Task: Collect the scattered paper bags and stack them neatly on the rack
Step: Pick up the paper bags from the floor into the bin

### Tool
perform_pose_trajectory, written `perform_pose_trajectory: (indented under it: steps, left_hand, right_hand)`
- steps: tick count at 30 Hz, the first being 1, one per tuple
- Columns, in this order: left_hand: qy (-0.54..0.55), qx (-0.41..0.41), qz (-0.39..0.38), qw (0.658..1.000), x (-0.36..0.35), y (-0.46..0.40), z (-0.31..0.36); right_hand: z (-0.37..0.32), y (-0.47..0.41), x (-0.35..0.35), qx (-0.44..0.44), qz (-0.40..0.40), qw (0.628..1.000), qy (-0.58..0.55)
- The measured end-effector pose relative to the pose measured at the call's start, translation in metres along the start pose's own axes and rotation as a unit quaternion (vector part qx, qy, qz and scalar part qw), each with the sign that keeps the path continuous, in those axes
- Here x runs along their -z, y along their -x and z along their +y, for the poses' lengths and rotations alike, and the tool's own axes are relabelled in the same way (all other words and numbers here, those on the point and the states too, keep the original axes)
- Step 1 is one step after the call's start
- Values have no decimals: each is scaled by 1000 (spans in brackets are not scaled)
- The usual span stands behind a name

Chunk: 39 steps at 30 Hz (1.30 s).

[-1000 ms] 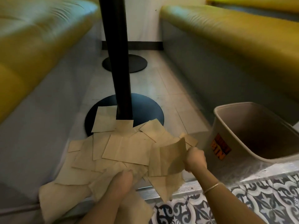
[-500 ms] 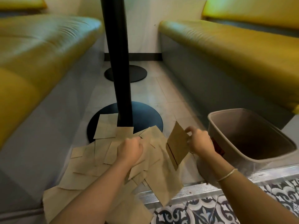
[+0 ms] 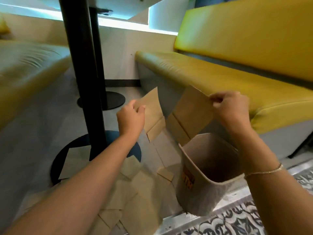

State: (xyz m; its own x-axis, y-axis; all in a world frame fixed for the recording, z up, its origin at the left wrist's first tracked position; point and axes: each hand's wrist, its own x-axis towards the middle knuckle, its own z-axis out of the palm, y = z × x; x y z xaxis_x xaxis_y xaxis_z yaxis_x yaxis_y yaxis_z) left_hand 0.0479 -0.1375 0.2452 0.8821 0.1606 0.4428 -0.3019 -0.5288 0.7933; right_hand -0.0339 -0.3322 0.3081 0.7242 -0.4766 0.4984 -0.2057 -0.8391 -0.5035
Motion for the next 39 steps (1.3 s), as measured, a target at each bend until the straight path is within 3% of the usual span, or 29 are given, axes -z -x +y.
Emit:
perform_pose_trajectory:
  steps: [7, 14, 18, 23, 26, 28, 31, 34, 37, 39]
  left_hand:
    - [91, -76, -54, 991, -31, 17, 68]
    - [113, -74, -185, 973, -69, 54, 70]
    - [122, -24, -284, 951, -85, 70, 52]
    - [67, 2, -298, 952, -70, 74, 1]
    - [11, 42, -288, 957, -56, 81, -47]
    - [-42, 69, -297, 951, -44, 91, -87]
    - [-134, 117, -361, 916, -26, 114, -146]
    - [-225, 151, -430, 861, -6, 138, -187]
    - [-300, 124, -492, 808, 6, 164, -211]
    - [-322, 105, -528, 779, 8, 180, -220]
  right_hand:
    - [38, -14, 24, -78, -29, 987, 134]
    - [58, 11, -6, -110, -64, 987, 93]
    - [55, 20, -20, -99, -54, 990, 86]
    - [47, 41, -49, -48, -65, 996, 23]
    - [33, 64, -80, 6, -121, 993, -9]
    - [25, 83, -113, 38, -205, 978, -6]
    - [24, 121, -166, 35, -357, 932, 42]
    - [45, 168, -210, 20, -457, 882, 115]
    - [72, 211, -232, -36, -520, 839, 157]
    - [86, 231, -240, -70, -520, 834, 170]
